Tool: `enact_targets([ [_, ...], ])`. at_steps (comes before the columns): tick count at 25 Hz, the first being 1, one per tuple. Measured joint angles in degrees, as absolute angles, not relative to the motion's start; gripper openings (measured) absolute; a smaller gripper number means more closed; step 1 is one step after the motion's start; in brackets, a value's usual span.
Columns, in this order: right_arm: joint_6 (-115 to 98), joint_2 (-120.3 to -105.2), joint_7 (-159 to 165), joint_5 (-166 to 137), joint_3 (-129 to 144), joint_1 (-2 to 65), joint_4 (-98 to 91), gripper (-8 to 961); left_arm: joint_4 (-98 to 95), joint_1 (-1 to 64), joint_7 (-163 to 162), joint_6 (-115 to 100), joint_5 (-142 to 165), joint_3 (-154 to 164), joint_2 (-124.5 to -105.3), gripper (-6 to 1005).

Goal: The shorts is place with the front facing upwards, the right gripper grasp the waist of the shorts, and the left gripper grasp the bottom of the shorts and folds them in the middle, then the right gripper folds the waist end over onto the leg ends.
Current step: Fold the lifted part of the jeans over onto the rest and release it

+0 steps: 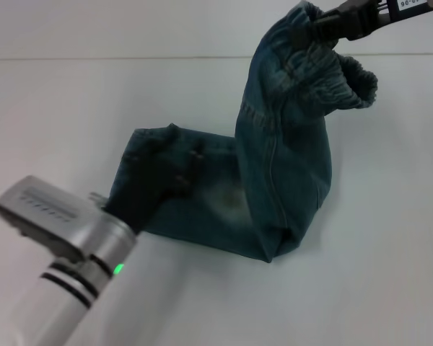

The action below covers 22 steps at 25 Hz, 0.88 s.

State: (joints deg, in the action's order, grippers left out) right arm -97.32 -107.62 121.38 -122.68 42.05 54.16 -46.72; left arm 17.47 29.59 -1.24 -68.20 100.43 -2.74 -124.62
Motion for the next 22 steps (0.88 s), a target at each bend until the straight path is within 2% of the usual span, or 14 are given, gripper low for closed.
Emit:
enact_targets([
  [3,-95.48,-107.83,120.41,-122.41,42.15,54.59,-45.60,165,14.00,28.13,-5.53,-69.63,100.30,-4.52,-124.61,316],
  [8,-89.67,-109.09,115.39,-121.83,42.37,57.14,-39.09,171,6.64,24.67,-17.72,-77.43,100.20,-7.16,-124.47,563],
  [10,-87.89,-109.87,112.98,-121.82,43.35,58.94,-36.03,174,4.82,23.14,-20.93,-79.54,100.18,-9.70,-124.34,590],
  [14,-84.57,-112.59,111.52,-122.01,48.48,62.15,-33.43,179,2.04,20.54,-24.95,-81.69,100.19,-12.82,-124.18,645],
  [20,-75.60,-117.66,115.76,-124.92,59.12,65.95,-32.95,187,0.67,18.18,-25.56,-81.01,100.12,-15.23,-124.26,644],
  [22,-73.60,-118.71,115.85,-126.61,60.00,66.76,-32.41,189,0.63,17.99,-25.50,-80.55,100.13,-15.56,-124.32,643],
])
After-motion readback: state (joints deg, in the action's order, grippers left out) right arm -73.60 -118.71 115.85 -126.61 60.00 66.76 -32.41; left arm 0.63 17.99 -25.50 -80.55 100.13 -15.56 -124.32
